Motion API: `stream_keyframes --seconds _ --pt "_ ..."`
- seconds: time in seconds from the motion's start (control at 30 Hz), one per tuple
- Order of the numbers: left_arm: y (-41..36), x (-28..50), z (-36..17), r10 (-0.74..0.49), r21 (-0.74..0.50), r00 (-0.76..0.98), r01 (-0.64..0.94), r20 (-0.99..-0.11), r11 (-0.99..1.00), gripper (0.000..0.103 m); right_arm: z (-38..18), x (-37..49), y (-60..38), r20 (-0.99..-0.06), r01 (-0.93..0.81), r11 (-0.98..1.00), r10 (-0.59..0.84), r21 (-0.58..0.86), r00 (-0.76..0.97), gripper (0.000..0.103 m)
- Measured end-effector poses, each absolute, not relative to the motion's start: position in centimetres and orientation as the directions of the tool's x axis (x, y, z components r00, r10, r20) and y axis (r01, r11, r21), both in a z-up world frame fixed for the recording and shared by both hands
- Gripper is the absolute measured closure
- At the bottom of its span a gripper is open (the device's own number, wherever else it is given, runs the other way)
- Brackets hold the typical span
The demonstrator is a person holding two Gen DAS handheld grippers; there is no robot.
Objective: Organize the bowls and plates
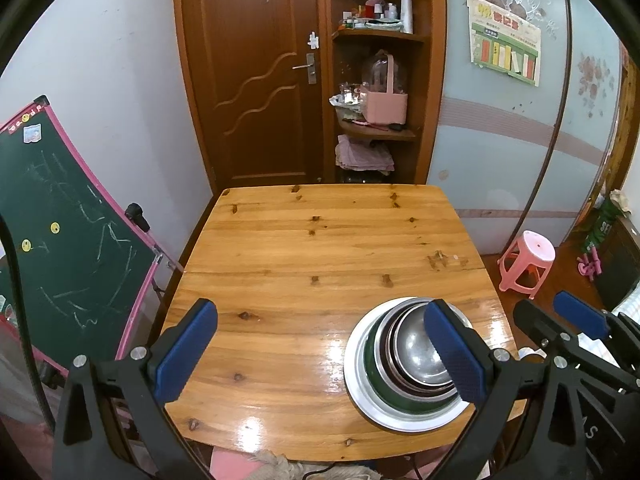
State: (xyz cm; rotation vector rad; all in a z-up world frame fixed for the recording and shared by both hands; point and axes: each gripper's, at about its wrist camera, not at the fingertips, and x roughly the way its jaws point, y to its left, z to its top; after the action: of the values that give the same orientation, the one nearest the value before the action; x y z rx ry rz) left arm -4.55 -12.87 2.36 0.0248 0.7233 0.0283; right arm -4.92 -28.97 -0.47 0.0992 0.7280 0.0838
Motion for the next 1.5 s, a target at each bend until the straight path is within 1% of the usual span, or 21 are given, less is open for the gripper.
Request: stream_keyframes --seconds 0.6,1.5 --pt "-12.58 -4.37 2.3 0.054 0.047 0.744 -0.031 -0.666 0.998 0.001 0.14 -4.92 -28.6 -0.652 -0.04 0.994 0.1 0.106 0.752 0.053" --pt "-12.37 -4.54 2.35 0.048 0.036 0.726 -0.033 -0.686 0.999 0.001 0.42 -4.83 -28.6 -0.659 -0.039 0.993 0.102 0.11 0.745 0.053"
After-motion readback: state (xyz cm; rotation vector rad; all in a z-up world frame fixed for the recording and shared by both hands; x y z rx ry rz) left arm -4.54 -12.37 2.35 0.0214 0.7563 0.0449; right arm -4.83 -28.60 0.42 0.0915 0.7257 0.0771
